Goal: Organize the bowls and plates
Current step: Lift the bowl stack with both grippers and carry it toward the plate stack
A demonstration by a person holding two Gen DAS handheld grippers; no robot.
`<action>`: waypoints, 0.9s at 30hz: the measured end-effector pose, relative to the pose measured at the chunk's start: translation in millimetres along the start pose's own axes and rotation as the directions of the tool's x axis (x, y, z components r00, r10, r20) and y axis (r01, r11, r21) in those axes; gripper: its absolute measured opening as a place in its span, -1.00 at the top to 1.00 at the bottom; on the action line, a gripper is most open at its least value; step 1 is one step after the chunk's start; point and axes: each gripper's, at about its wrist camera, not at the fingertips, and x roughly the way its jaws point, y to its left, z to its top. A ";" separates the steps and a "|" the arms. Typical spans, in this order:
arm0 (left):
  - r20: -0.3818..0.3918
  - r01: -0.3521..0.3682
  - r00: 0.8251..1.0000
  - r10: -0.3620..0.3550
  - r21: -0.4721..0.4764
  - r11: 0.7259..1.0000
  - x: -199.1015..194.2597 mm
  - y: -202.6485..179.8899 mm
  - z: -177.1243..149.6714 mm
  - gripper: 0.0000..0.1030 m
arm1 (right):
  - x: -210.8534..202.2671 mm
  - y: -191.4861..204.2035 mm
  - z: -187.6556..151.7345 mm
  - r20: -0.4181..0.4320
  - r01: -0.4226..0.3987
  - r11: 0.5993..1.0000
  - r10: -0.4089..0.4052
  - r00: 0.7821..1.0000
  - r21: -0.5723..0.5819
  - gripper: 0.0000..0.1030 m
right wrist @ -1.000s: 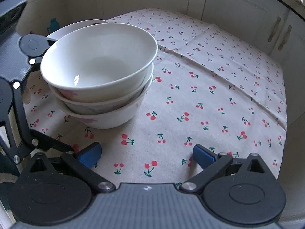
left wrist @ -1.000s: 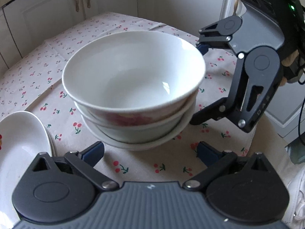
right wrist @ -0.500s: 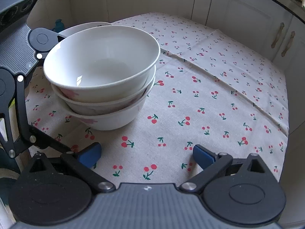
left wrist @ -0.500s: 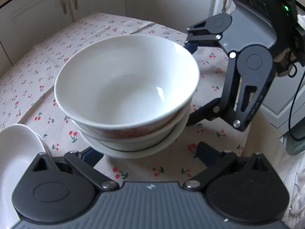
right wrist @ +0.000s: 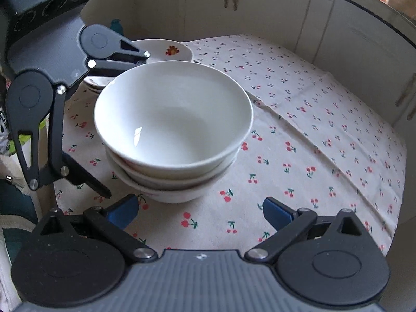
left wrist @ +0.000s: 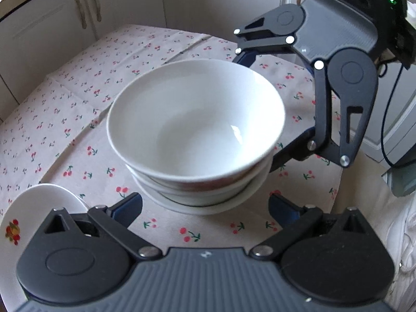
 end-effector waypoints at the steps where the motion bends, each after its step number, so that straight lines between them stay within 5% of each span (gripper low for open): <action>1: 0.003 -0.002 1.000 0.002 0.009 1.000 -0.8 0.5 0.4 -0.98 | 0.4 0.1 2.2 -0.001 -0.002 1.000 0.002 1.000 -0.009 -1.00; 12: 0.022 0.039 0.999 -0.039 0.016 0.999 1.6 15.5 1.6 -0.88 | 0.6 5.9 16.1 -0.009 -0.039 0.997 0.039 0.999 -0.067 -0.97; 20: 0.029 0.122 0.992 -0.123 0.028 0.992 2.4 20.0 2.4 -0.56 | -2.5 8.4 18.2 -0.008 -0.080 0.993 0.080 0.997 -0.088 -0.70; 27: 0.028 0.143 0.989 -0.144 0.046 0.989 1.6 20.7 2.3 -0.50 | -3.4 8.0 20.3 -0.020 -0.107 0.989 0.105 0.994 -0.107 -0.62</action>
